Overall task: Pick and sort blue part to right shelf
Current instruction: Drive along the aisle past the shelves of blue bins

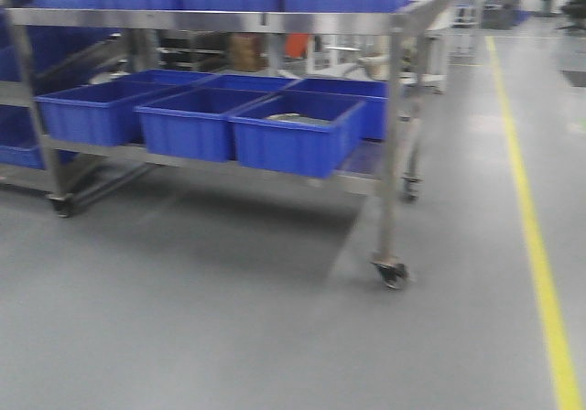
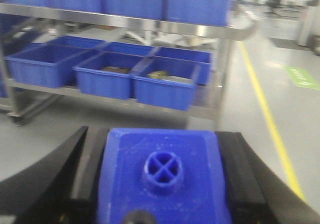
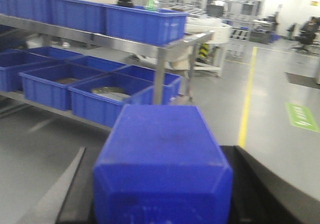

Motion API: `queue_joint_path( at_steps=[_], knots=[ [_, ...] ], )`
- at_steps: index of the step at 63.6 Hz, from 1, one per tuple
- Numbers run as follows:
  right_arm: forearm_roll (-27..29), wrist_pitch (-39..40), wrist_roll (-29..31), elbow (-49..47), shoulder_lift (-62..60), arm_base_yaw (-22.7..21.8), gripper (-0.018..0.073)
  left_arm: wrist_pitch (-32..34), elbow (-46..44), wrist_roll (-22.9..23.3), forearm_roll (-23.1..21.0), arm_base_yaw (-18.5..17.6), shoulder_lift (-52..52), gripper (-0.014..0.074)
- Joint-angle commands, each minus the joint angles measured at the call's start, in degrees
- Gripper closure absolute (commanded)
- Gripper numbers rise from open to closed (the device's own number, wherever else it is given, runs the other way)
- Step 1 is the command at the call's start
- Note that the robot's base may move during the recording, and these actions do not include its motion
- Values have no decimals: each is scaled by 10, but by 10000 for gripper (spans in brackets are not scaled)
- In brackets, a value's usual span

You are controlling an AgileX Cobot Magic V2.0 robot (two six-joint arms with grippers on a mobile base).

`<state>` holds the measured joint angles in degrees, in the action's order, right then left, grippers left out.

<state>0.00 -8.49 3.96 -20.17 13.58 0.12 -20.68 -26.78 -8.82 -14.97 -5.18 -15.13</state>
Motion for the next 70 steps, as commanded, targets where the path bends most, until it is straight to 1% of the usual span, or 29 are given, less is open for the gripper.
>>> queue_joint_path(
  at_steps=[1, 70],
  knots=[
    [-5, 54, 2, -17, 4, -4, 177, 49, -17, 1, -9, 0, -6, 356],
    [-5, 54, 2, -17, 4, -4, 177, 49, -17, 1, -9, 0, -6, 356]
  ],
)
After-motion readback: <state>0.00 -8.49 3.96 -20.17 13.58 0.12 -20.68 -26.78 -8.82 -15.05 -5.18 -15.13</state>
